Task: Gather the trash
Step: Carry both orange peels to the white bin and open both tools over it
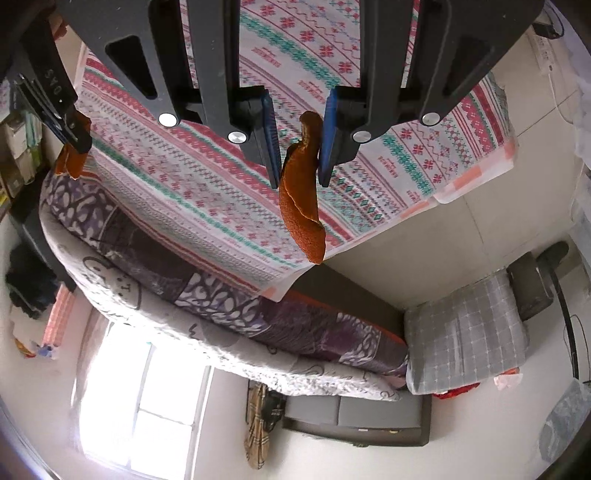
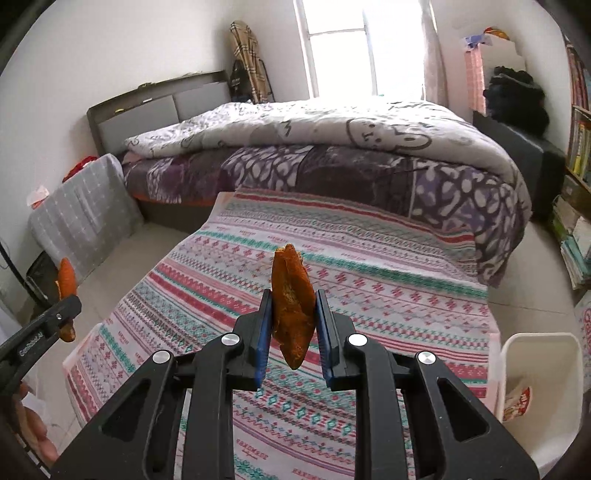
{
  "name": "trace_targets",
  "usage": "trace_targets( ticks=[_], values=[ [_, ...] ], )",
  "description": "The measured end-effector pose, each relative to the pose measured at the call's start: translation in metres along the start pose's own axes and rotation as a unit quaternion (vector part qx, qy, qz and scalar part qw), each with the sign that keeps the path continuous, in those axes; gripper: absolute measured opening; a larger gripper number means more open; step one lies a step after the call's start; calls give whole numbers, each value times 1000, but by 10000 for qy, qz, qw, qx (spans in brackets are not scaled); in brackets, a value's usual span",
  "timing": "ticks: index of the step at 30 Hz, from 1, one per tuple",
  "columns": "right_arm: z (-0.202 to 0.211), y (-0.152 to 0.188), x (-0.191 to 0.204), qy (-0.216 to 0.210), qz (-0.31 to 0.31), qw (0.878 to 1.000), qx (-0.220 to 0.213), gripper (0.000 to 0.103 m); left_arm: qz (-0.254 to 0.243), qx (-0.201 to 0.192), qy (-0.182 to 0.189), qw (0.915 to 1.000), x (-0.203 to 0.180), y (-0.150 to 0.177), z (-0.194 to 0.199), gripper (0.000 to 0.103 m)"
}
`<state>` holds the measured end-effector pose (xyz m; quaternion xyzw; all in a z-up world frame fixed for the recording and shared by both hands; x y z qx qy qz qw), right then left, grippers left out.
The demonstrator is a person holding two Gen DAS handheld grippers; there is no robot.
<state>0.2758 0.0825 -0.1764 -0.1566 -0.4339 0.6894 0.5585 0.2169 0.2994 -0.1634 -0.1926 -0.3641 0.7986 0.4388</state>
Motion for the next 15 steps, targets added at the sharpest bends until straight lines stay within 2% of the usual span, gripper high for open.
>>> trace_targets(
  ticks=[15],
  values=[
    [46,-9,-48,230,-242,9991,-259,21,-259,-211,435,9985,-67,5,43,21]
  ],
)
Point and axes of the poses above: each gripper's, at about its wrist camera, not at the fingertips, and z roughly against the way its jaws point, x to its left, y to its underside, the point moved 10 cm from there along -z, roughly the way its jaws point, and after that the axes turned 12 degrees about -y, right-handed, at the moved point
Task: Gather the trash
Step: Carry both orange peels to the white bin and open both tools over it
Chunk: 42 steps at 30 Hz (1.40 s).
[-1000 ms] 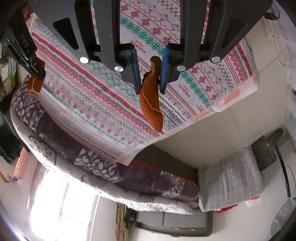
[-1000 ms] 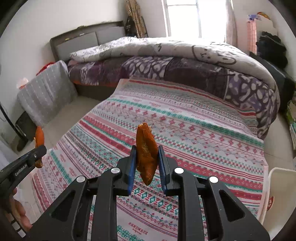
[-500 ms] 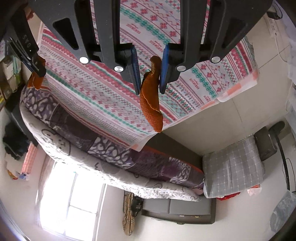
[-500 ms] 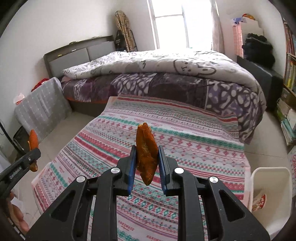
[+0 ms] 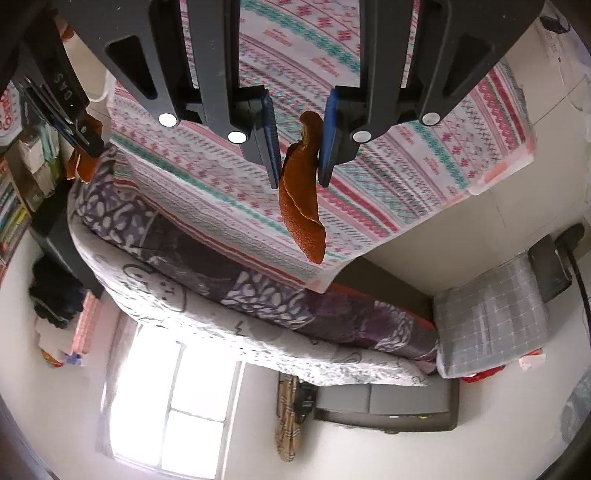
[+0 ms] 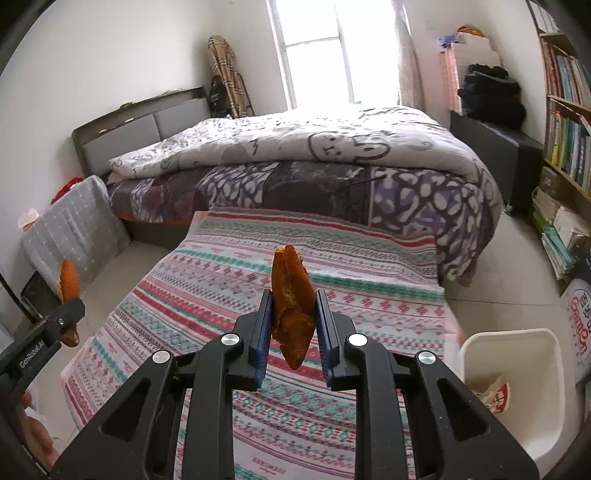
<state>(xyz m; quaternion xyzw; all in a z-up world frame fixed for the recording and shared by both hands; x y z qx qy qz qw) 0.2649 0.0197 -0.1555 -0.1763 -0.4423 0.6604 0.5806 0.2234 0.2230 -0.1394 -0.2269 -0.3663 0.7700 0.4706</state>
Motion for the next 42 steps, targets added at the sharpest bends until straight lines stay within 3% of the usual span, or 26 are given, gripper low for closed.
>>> trace_targets(
  ticks=[18,34,38,41,42],
  values=[
    [55,-11,-84,456,-422,9977,-272,21,-495,-105,590,9970,-100,13,38,21],
    [117,-5,-208,1185,-1249,9841,-428,22,-1260,-104,1198,9847,-210,55,72,21],
    [132,-1,-233,1343,-1400,9799,-466,25,-1526,-106,1373,9786,-240,72,82,21],
    [145,1,-249,1486,-1473,9764,-542,47,-1706,-105,1496,9739,-259,84,88,21],
    [151,1,-255,1537,-1498,9749,-586,48,-1748,-102,1522,9727,-265,86,90,21]
  ],
)
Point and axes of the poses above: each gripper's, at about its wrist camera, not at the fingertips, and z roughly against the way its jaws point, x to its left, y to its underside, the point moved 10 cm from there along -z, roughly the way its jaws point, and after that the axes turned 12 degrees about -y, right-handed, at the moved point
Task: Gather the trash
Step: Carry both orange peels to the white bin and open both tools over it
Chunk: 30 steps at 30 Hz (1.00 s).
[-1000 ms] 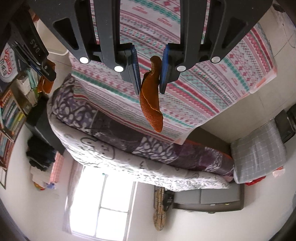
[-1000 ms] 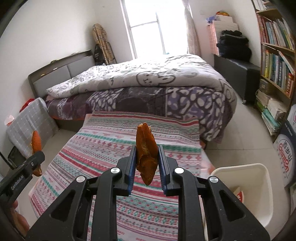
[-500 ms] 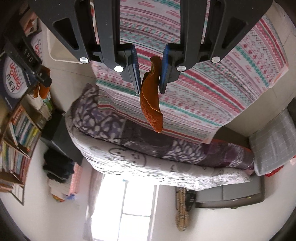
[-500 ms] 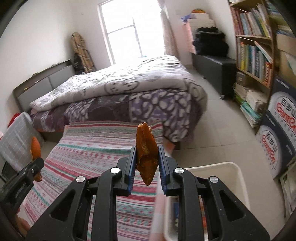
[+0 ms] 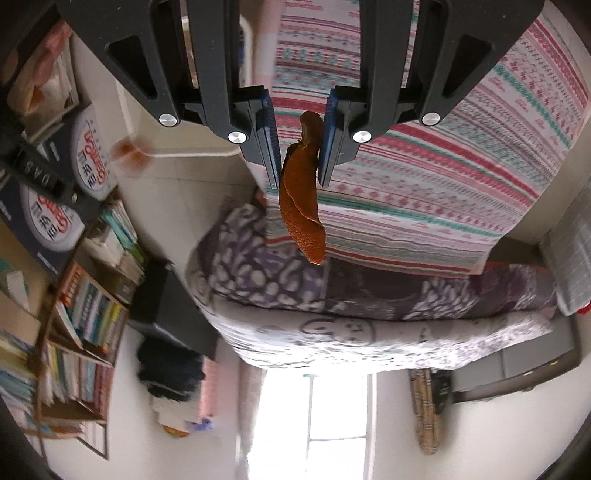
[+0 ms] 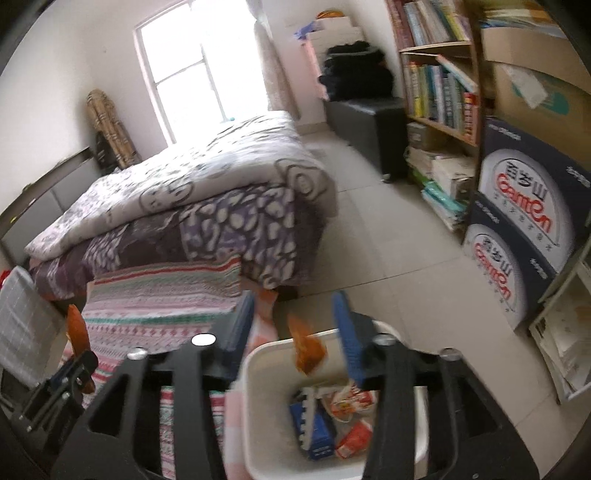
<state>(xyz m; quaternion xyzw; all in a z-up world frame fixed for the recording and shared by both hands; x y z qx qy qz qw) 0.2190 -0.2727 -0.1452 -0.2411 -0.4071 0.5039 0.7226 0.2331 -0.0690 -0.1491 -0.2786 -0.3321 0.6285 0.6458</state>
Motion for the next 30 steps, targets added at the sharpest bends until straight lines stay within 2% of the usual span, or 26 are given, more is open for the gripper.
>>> trace_targets(
  ticks=[9,13,19,21,22,23,26,30],
  values=[
    [29,-14,-65,416,-454,9976,-329,67,-454,103,304,9985,-60,16,-5,22],
    [36,-16,-88,545,-614,9959,-380,70,-686,131,442,9966,-88,25,-3,22],
    [49,-23,-108,730,-692,9933,-568,82,-837,371,980,9910,-125,39,3,24],
    [55,-27,-110,767,-666,9928,-639,88,-910,350,1077,9894,-132,40,9,39],
    [59,-29,-110,797,-639,9923,-702,90,-952,328,1125,9885,-135,41,13,52],
    [62,-30,-111,826,-614,9919,-749,92,-973,296,1152,9881,-136,41,19,60],
    [74,-33,-108,914,-481,9908,-879,96,-995,213,1158,9880,-133,42,31,73],
    [91,-27,-103,983,-436,9891,-1002,96,-992,209,1114,9886,-121,46,43,79]
  ],
)
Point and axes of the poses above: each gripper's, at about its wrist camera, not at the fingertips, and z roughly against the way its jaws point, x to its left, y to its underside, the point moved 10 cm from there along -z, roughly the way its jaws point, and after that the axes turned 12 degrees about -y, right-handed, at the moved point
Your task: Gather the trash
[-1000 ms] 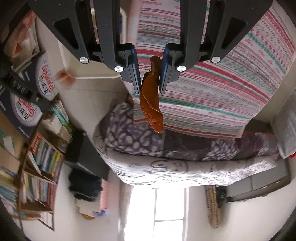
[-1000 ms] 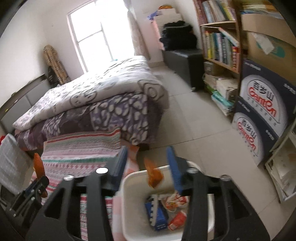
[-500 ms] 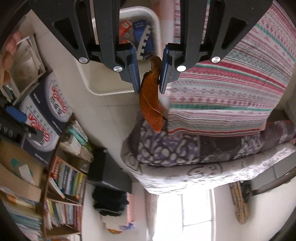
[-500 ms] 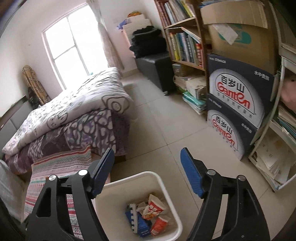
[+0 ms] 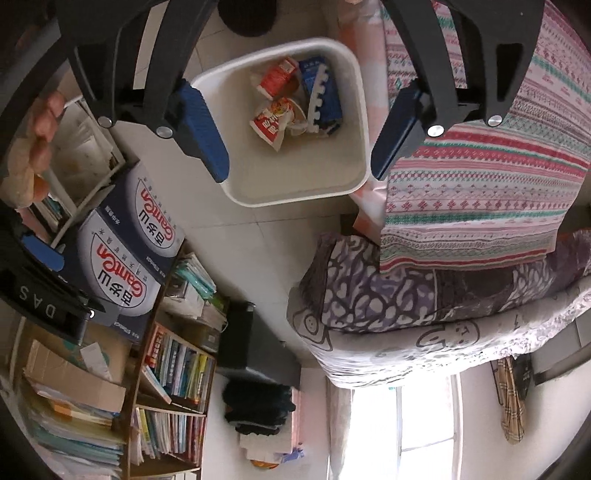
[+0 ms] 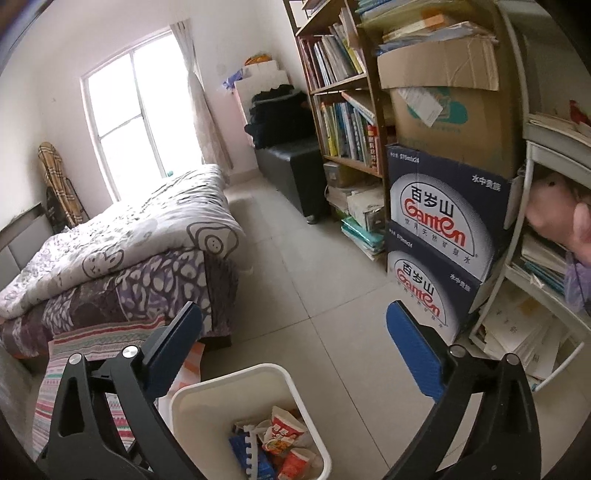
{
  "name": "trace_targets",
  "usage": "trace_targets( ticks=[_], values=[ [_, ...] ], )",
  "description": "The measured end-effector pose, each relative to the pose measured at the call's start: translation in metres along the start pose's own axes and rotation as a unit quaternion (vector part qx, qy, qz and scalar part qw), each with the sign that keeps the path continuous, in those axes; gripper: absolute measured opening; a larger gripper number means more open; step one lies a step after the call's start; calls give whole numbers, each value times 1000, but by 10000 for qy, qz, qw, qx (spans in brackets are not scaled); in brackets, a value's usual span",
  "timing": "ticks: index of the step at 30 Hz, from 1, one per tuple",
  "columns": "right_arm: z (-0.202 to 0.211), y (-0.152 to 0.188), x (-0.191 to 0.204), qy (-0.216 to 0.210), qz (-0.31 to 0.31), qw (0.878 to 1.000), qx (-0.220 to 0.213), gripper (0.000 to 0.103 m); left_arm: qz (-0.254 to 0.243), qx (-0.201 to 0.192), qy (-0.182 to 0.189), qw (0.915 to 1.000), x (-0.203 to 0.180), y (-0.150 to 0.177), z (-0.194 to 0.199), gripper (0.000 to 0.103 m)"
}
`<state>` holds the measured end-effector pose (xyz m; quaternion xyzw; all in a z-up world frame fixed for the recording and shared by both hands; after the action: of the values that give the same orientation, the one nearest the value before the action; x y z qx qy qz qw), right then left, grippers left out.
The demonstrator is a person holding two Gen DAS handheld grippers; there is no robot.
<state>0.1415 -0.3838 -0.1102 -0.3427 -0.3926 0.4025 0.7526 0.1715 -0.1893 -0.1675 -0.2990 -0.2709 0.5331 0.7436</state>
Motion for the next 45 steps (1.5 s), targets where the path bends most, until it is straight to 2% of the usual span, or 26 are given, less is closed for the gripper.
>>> trace_targets(
  ticks=[5,9,12,13,15,18,26,30,45],
  values=[
    [21,18,2,42,-150,9999,23,96,90,-194,-397,9990,27,9,21,88],
    [34,39,18,-54,-65,9998,160,96,350,-514,-884,9941,64,12,47,93],
    [45,61,38,-208,30,9995,255,96,605,-917,-1332,9850,95,10,75,96],
    [47,66,44,-244,65,9993,268,96,747,-1102,-1506,9796,109,10,88,96],
    [52,76,57,-350,148,9989,293,96,904,-1240,-1695,9735,125,11,101,96],
    [60,91,86,-603,388,9969,331,96,1177,-1140,-1902,9680,154,18,113,96],
    [77,115,144,-1085,1031,9885,227,96,1803,-722,-1971,9609,207,55,108,96],
    [73,124,161,-1249,1161,9850,278,96,1726,-625,-2076,9608,216,67,102,96],
    [60,143,189,-1253,1389,9816,393,96,1863,-416,-2216,9563,248,82,94,96]
  ],
)
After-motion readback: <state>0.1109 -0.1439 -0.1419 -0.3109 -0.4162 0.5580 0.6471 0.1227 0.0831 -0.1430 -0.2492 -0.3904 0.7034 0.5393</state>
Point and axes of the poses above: each gripper's, at about its wrist camera, not at the fingertips, and z roughly against the way its jaws point, x to its left, y to its underside, the point moved 10 cm from there along -z, roughly the way its jaws point, and after that the axes turned 12 degrees about -y, right-handed, at the moved point
